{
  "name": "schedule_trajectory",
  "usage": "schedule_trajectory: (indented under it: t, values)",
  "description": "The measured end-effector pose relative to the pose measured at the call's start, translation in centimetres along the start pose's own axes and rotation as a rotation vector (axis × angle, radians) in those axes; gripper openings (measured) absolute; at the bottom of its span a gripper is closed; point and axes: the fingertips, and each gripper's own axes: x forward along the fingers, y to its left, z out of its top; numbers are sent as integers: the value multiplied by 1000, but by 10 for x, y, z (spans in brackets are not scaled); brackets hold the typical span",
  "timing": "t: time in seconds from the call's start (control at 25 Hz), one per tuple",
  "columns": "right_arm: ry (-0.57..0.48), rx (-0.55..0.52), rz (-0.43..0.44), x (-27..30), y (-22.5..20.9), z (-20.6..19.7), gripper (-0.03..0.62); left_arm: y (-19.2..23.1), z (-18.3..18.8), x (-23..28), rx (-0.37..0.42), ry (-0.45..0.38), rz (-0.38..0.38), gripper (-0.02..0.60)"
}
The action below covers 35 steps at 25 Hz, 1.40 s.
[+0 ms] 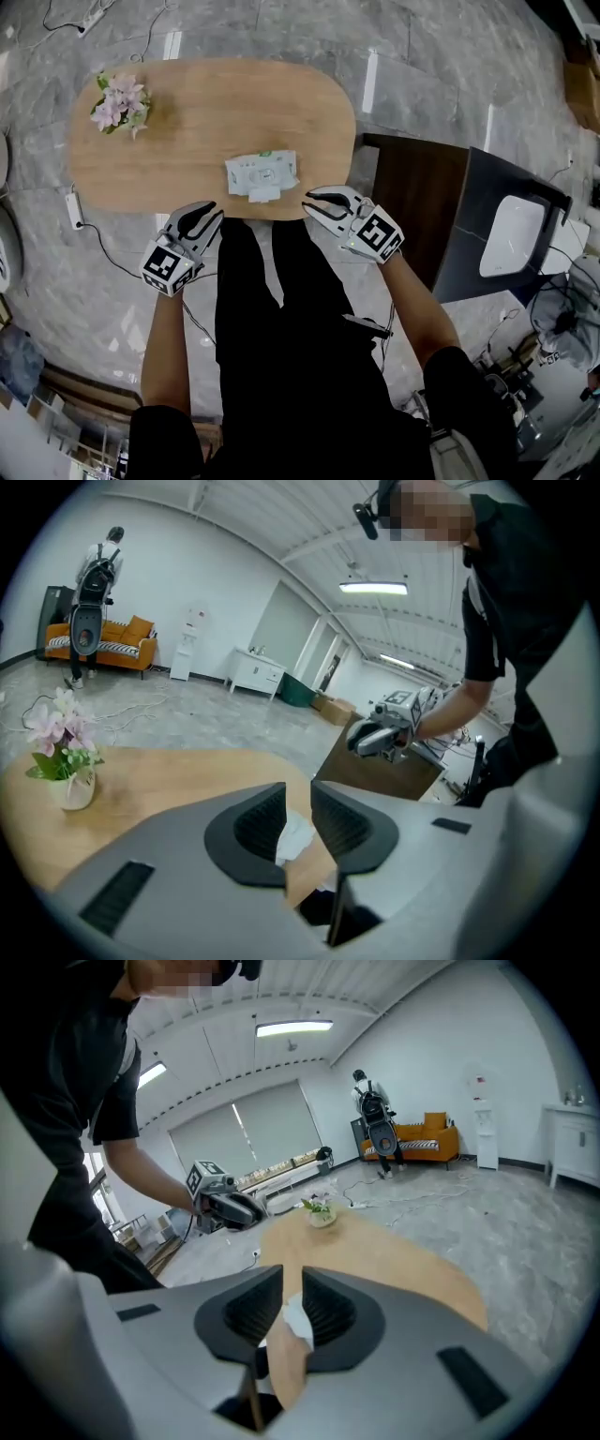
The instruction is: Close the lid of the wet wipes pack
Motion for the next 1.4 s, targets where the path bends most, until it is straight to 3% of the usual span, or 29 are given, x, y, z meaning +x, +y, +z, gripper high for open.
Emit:
schedule_trajectory:
  t: [0.68,1.0,1.4]
  values:
    - [222,-273,124,93,-4,-109,94,12,-135,76,232,243,-231,97]
    - [293,-429,171,110,-4,-139,94,4,-159,103,347,280,-298,98]
    - [291,-450,176,125,-7,-140,77,10,-162,115,362,275,-306,77]
